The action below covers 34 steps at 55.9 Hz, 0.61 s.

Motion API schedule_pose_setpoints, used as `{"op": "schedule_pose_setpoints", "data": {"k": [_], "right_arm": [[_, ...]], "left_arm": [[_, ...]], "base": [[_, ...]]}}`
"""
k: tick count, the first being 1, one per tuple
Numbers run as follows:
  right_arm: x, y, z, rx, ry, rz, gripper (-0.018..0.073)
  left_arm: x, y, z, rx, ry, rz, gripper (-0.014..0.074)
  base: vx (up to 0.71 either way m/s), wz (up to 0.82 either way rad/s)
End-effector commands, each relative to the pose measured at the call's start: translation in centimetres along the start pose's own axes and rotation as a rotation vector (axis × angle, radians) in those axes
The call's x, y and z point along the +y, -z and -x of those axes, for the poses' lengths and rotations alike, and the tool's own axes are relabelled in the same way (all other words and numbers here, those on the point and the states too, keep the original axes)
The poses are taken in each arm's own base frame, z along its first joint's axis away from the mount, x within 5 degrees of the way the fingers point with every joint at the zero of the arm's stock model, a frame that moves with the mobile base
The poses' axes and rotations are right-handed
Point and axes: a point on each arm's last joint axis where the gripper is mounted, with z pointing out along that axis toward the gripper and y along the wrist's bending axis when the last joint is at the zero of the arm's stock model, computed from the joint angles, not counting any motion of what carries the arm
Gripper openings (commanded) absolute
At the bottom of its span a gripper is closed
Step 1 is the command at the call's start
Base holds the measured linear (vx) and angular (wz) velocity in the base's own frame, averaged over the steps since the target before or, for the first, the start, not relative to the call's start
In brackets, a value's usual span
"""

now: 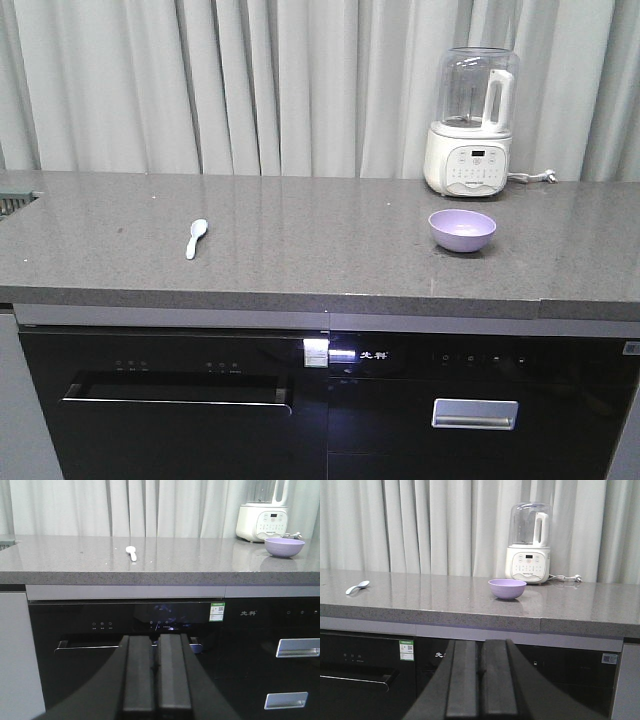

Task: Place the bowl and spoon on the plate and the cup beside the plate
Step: 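Drive toward the counter and lower both grippers toward spoon and bowl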

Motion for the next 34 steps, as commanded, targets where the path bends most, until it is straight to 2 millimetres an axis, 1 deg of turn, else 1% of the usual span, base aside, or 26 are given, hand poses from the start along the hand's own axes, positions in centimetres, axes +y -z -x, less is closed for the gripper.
{"op": "schedule_pose_setpoints", "data": {"k": [1, 34], "right_arm": [[0.04, 0.06, 0.73, -0.089, 0.007, 0.004, -0.0008], [0.04, 0.06, 0.73, -0.089, 0.007, 0.004, -0.0008]], "left_arm": [[-0.18, 0.34, 1.70, -0.124, 0.003, -0.018, 0.0000], [-0.18, 0.34, 1.70, -0.124, 0.003, -0.018, 0.0000]], "base": [[0.00, 0.00], [0.00, 0.00]]}}
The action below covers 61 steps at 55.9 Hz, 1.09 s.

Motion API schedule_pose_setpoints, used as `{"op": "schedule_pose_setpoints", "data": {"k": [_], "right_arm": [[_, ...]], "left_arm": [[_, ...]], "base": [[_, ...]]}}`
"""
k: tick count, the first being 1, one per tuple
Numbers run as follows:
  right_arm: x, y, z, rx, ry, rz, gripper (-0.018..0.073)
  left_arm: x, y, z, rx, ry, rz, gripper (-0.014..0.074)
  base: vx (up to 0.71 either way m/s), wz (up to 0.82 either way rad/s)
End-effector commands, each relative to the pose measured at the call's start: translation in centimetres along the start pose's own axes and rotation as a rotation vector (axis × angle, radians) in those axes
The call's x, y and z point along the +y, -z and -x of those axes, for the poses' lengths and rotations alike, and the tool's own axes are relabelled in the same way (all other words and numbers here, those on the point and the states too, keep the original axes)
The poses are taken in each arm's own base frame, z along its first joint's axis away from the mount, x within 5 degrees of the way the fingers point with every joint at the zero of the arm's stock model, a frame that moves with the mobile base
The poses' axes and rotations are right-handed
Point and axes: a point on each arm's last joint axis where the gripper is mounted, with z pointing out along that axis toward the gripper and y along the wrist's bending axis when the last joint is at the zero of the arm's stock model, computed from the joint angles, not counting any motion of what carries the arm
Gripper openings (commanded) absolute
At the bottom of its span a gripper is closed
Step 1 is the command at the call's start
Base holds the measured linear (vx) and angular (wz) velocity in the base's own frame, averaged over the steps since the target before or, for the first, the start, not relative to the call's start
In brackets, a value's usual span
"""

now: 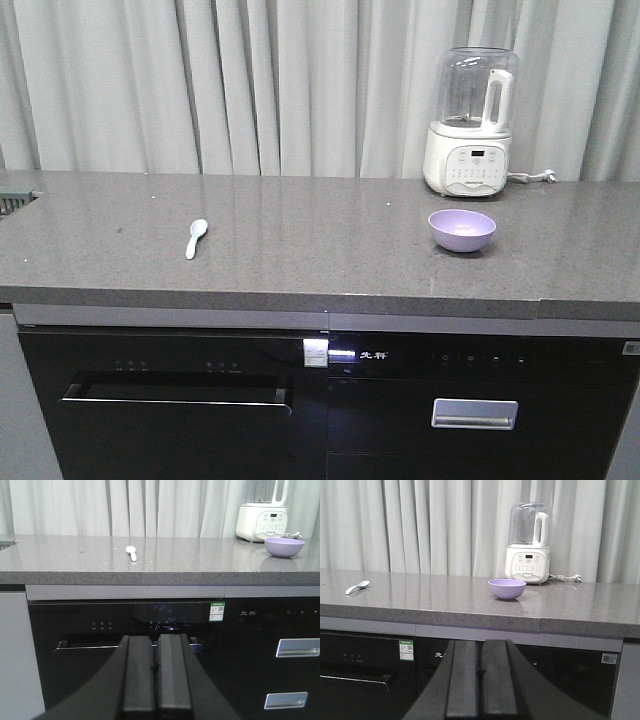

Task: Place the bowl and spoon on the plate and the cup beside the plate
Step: 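Drive toward the counter and lower both grippers toward spoon and bowl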

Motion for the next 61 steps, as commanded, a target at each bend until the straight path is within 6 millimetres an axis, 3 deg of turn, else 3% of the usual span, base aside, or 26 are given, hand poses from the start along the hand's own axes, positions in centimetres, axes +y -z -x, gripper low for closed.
{"op": "schedule_pose_setpoints", "data": {"k": [1, 33, 61], "right_arm": [[0.04, 0.06, 0.73, -0.089, 0.007, 0.004, -0.0008], [0.04, 0.06, 0.73, -0.089, 0.007, 0.004, -0.0008], [0.03, 0.06, 0.73, -0.089, 0.007, 0.003, -0.0008]], "left_arm": [[-0.18, 0.34, 1.70, -0.124, 0.003, -0.018, 0.0000], [-0.18, 0.34, 1.70, -0.124, 0.003, -0.018, 0.0000], [-0.18, 0.34, 1.70, -0.124, 0.003, -0.018, 0.0000]], "base": [[0.00, 0.00], [0.04, -0.06], [0.24, -0.11]]}}
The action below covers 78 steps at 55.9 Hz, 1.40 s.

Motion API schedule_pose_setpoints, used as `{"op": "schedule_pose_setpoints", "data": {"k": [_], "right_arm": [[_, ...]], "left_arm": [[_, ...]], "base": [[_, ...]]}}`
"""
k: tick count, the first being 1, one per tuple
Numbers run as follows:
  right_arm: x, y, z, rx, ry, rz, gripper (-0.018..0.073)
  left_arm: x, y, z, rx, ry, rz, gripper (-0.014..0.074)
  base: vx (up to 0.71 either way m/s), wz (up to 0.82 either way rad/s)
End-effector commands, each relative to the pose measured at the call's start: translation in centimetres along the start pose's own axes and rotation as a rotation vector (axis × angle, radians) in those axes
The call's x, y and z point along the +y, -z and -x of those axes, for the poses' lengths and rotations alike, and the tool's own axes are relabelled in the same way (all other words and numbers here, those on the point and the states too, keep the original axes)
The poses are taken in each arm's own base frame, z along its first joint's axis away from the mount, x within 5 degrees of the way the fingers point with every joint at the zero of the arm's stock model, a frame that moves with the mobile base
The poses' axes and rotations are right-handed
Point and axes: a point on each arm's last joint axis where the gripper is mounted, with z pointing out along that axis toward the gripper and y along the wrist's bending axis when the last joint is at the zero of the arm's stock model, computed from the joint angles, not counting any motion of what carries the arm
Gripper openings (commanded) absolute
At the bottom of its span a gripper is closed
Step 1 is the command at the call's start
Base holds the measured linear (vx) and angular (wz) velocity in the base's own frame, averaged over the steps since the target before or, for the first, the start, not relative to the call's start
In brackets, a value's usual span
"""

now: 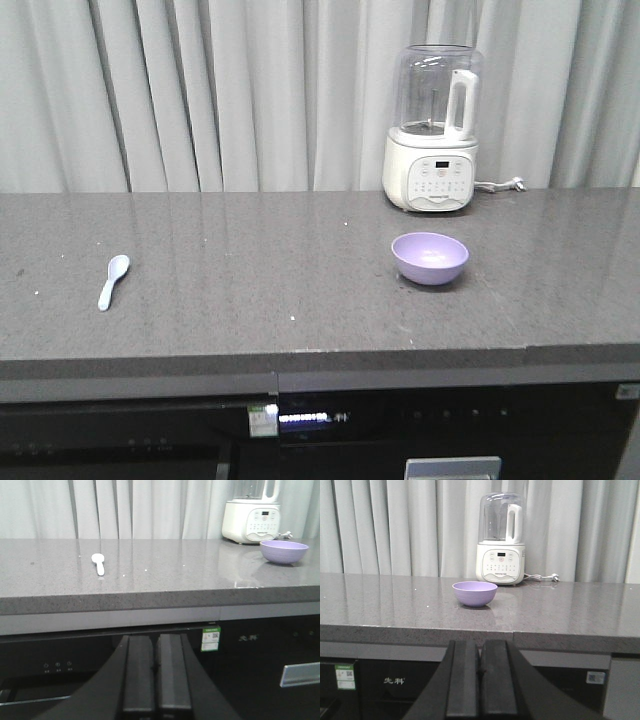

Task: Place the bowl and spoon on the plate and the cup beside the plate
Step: 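Drive toward the counter and lower both grippers toward spoon and bowl, then position left gripper over white spoon and right gripper at lavender bowl rim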

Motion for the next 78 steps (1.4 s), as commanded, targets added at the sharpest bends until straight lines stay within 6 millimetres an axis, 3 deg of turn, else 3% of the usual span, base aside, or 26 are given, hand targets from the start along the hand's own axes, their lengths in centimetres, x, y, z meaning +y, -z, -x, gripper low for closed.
{"op": "schedule_pose_setpoints", "data": {"k": [1, 52, 78], "right_arm": [[0.03, 0.06, 0.72, -0.088, 0.007, 0.003, -0.0008], [0.03, 0.06, 0.72, -0.088, 0.007, 0.003, -0.0008], [0.03, 0.06, 0.72, -0.088, 0.007, 0.003, -0.0008]], "left_arm": [[-0.18, 0.34, 1.70, -0.124, 0.003, -0.018, 0.0000], [-0.18, 0.34, 1.70, -0.124, 0.003, -0.018, 0.0000], [-0.18, 0.34, 1.70, -0.124, 0.003, -0.018, 0.0000]], "base": [[0.32, 0.03], [0.37, 0.05], [0.15, -0.01]]}}
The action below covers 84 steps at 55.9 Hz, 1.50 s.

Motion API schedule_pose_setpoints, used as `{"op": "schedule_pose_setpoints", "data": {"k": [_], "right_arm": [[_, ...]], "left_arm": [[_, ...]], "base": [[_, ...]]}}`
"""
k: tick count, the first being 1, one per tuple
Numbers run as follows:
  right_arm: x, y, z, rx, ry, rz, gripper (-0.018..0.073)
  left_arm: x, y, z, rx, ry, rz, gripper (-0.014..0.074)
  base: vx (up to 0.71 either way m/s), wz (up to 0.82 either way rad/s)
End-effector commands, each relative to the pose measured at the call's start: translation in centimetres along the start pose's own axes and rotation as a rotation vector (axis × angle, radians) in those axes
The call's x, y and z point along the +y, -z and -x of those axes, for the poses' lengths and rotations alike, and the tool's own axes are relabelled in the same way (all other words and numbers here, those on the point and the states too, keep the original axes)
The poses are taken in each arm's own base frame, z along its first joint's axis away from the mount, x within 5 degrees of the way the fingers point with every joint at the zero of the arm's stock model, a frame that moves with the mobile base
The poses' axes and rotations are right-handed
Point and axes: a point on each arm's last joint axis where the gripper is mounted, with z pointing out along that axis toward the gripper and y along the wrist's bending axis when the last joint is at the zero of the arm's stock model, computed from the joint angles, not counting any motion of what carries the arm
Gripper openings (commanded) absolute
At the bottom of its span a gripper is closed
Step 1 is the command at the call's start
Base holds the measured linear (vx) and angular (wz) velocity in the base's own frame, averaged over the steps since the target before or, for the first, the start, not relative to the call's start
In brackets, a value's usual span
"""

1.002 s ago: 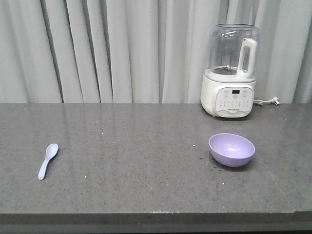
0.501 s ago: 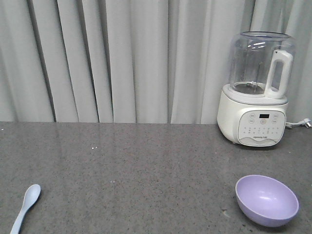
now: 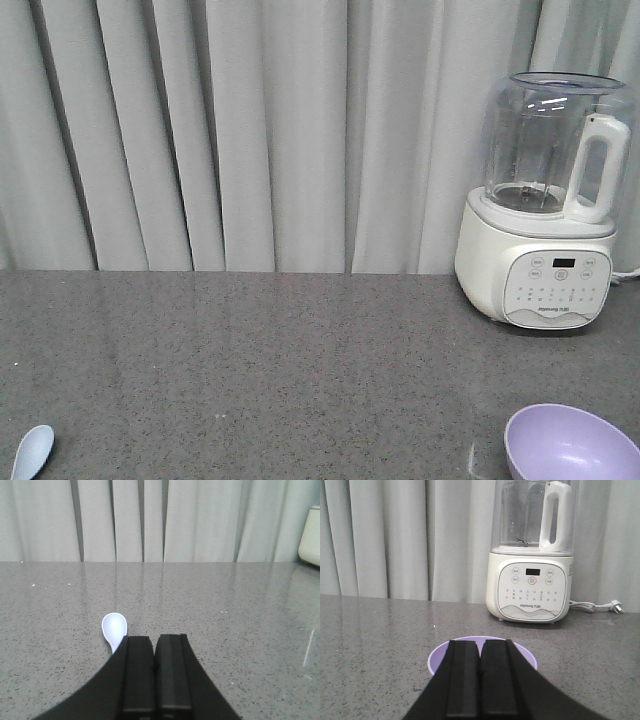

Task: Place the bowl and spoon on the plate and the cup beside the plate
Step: 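Position left gripper over white spoon and right gripper at lavender bowl rim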

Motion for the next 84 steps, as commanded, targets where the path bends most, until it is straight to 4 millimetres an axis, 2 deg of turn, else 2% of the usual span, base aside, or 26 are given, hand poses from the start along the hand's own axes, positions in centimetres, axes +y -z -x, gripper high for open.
{"op": "schedule_pose_setpoints", "data": {"k": [1, 22, 25, 29, 34, 37, 42, 46, 48, 52, 55, 58, 64, 70, 77, 84], "right_arm": [[0.0, 0.1, 0.7, -0.088, 0.007, 0.003, -0.0008], [0.0, 0.1, 1.0, -0.119, 0.006, 0.004, -0.0008], [0.0, 0.1, 1.0, -0.117, 0.007, 0.003, -0.0008], [0.1, 0.2, 1.9, -0.204, 0.017, 0.006, -0.0008], [0.1, 0.7, 4.1, -0.356, 0.017, 0.009, -0.0008], [0.0, 1.0, 5.9, -0.386, 0.018, 0.006, -0.0008], [-0.2, 1.3, 9.9, -0.379, 0.067, -0.011, -0.0008], [-0.4, 0.4, 13.6, -0.343, 0.165, -0.032, -0.0008], [-0.4, -0.2, 15.4, -0.332, 0.199, -0.039, -0.0008], [-0.6, -2.6, 18.0, -0.266, 0.211, -0.036, -0.0008], [-0.6, -4.4, 18.9, -0.218, 0.209, -0.030, -0.0008], [-0.6, -6.5, 19.2, -0.172, 0.196, -0.022, -0.0008], [-0.6, -9.9, 18.0, -0.057, 0.164, -0.007, -0.0008], [-0.6, -11.5, 16.9, 0.010, 0.137, 0.000, -0.0006], [-0.6, -12.0, 16.5, 0.031, 0.121, 0.001, 0.0023], [-0.6, -12.0, 16.5, 0.031, 0.122, 0.001, 0.0132]], "left_arm": [[-0.2, 0.3, 1.7, -0.124, 0.003, -0.018, 0.0000], [-0.2, 0.3, 1.8, -0.128, 0.003, -0.018, 0.0000], [-0.2, 0.4, 2.1, -0.159, 0.003, -0.021, 0.0000], [-0.3, 0.6, 2.9, -0.239, 0.005, -0.028, 0.0000], [-0.4, 1.3, 5.0, -0.438, 0.046, -0.047, 0.0000], [-0.4, 1.9, 6.7, -0.516, 0.099, -0.056, 0.0000], [-0.7, 3.0, 10.9, -0.578, 0.053, -0.049, 0.0000], [-1.1, 2.8, 14.9, -0.547, -0.028, -0.029, 0.0000], [-1.2, 2.4, 16.5, -0.523, -0.051, -0.024, 0.0000], [-1.5, 0.5, 19.9, -0.470, -0.065, -0.021, 0.0000], [-1.7, -1.3, 21.5, -0.420, -0.085, -0.017, 0.0000], [-1.8, -3.6, 22.0, -0.353, -0.087, -0.016, 0.0000], [-1.8, -7.5, 21.5, -0.242, -0.085, -0.012, 0.0001], [-1.7, -9.5, 20.6, -0.184, -0.087, -0.009, 0.0004], [-1.7, -10.2, 20.3, -0.166, -0.087, -0.008, 0.0043], [-1.7, -10.2, 20.3, -0.170, -0.088, -0.008, 0.0148]], "base": [[0.06, -0.02], [0.02, -0.01], [0.00, 0.00], [0.00, 0.00], [0.00, 0.00], [0.00, 0.00], [0.00, 0.00], [0.00, 0.00], [0.00, 0.00], [0.00, 0.00], [0.00, 0.00], [0.00, 0.00], [0.00, 0.00], [0.00, 0.00], [0.00, 0.00], [0.00, 0.00]]}}
